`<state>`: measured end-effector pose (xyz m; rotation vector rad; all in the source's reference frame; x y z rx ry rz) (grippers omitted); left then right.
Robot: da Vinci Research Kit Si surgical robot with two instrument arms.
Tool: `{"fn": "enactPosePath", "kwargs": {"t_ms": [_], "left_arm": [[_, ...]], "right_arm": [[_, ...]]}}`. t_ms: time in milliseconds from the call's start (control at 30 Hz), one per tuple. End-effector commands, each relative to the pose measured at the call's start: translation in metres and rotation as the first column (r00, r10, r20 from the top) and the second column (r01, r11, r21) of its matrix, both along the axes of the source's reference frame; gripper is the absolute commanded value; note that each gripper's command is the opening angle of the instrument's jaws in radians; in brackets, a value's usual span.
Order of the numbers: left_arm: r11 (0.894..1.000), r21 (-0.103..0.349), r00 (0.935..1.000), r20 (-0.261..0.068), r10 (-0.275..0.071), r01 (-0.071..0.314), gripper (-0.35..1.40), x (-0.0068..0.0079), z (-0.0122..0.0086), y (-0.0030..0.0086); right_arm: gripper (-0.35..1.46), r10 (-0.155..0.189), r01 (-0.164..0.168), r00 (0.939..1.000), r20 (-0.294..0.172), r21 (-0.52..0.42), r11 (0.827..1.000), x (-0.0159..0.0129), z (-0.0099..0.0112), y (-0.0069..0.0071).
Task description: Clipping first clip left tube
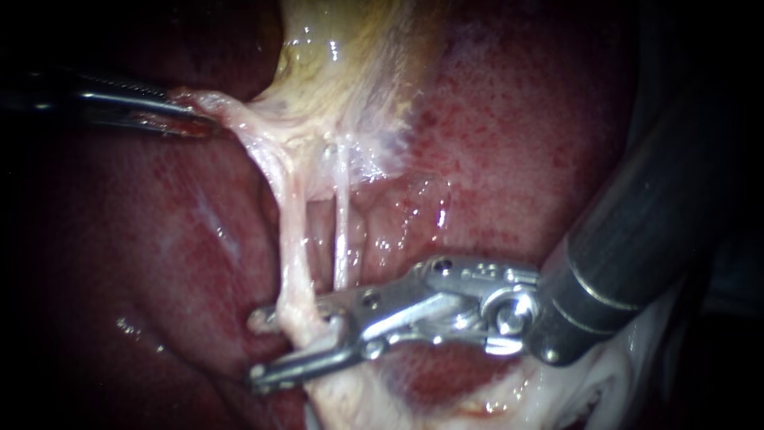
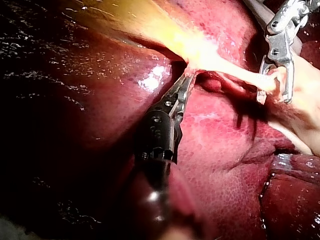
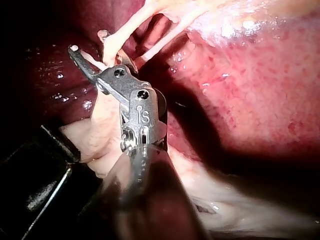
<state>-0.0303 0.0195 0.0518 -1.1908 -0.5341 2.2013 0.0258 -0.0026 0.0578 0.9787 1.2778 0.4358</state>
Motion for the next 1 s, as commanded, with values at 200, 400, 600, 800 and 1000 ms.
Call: {"fn": "enactPosePath", "kwargs": {"t_ms": [200, 400, 600, 800, 1000], "left_arm": [[1.0, 0.0, 1.0, 0.0, 0.0, 0.0, -0.35, 0.0, 0.0, 0.0], [1.0, 0.0, 1.0, 0.0, 0.0, 0.0, -0.35, 0.0, 0.0, 0.0], [1.0, 0.0, 1.0, 0.0, 0.0, 0.0, -0.35, 0.0, 0.0, 0.0], [1.0, 0.0, 1.0, 0.0, 0.0, 0.0, -0.35, -0.0001, 0.0001, 0.0], [1.0, 0.0, 1.0, 0.0, 0.0, 0.0, -0.35, -0.0001, 0.0002, 0.0]], "right_arm": [[-0.13, -0.001, 0.001, 0.9999, 0.013, 0.027, 1.0, -0.0005, 0.0, -0.0001], [-0.33, -0.003, 0.001, 0.9997, 0.026, 0.06, 0.998, -0.0007, 0.0001, -0.0001], [-0.35, -0.005, 0.002, 0.9995, 0.03, 0.083, 0.997, -0.0011, 0.0002, -0.0001], [-0.35, -0.006, 0.003, 0.9995, 0.03, 0.083, 0.997, -0.0011, 0.0003, -0.0001], [-0.35, -0.006, 0.003, 0.9995, 0.03, 0.082, 0.997, -0.0012, 0.0006, -0.0001]]}}
